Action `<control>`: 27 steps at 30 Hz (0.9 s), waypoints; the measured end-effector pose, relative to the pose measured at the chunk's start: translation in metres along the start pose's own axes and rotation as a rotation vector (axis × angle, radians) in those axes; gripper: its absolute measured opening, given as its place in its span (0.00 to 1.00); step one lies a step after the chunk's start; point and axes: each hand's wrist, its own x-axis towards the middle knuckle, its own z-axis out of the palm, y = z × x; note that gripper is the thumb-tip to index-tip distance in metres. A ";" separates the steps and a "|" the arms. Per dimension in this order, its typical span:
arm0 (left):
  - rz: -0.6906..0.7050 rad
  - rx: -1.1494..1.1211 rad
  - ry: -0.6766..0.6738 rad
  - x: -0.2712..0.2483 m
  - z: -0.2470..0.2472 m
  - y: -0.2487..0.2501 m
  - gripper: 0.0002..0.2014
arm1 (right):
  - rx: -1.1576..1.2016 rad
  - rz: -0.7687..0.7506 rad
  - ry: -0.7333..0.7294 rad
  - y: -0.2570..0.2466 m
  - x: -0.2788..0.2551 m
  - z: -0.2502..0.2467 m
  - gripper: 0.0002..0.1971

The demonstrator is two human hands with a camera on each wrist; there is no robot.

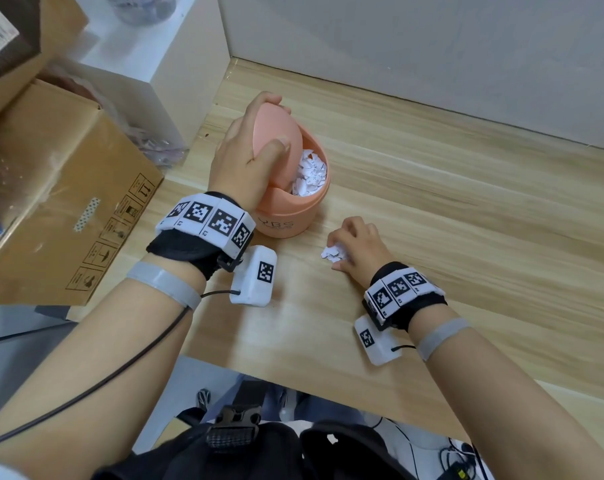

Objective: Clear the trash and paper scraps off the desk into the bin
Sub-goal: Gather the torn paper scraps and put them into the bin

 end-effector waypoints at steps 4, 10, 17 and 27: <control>-0.015 -0.014 -0.010 -0.001 0.000 0.000 0.29 | 0.060 -0.029 0.022 0.001 -0.001 0.000 0.09; -0.029 -0.020 -0.018 0.000 0.000 0.000 0.30 | 0.058 0.006 0.090 0.001 -0.002 0.000 0.07; -0.041 -0.014 -0.043 -0.001 -0.001 0.003 0.30 | 0.324 0.201 0.096 -0.006 0.001 -0.034 0.04; -0.078 -0.012 -0.074 -0.002 -0.004 0.007 0.30 | 0.457 0.022 0.269 -0.102 0.023 -0.126 0.11</control>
